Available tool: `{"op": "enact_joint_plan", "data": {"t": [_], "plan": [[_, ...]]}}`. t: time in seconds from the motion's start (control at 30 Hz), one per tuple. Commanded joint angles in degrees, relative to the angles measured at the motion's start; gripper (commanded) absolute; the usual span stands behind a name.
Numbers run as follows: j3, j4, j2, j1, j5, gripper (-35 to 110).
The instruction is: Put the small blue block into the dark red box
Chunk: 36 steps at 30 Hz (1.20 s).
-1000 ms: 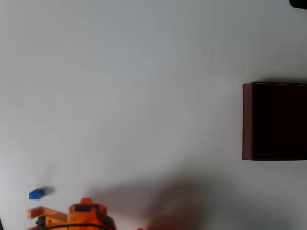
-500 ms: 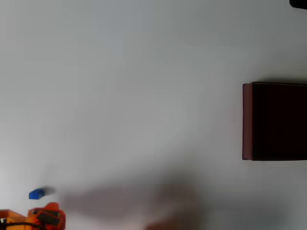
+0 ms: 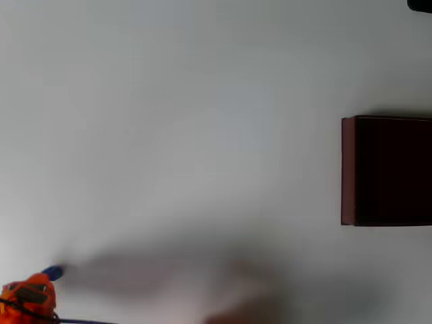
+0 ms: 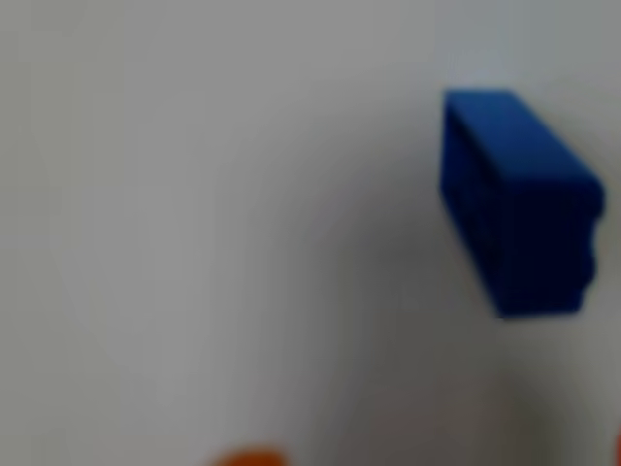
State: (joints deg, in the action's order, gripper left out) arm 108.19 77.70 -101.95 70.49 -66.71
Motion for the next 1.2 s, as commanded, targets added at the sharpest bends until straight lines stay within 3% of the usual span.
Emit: {"op": "enact_joint_plan", "data": {"t": [0.0,0.27,1.17], "plan": [[-5.01,-0.62,1.93,-1.14,0.88,18],[-9.23,2.20,4.31,-2.99,0.62,18],[4.75,-12.74,4.31,-2.46,-2.02,19]]}}
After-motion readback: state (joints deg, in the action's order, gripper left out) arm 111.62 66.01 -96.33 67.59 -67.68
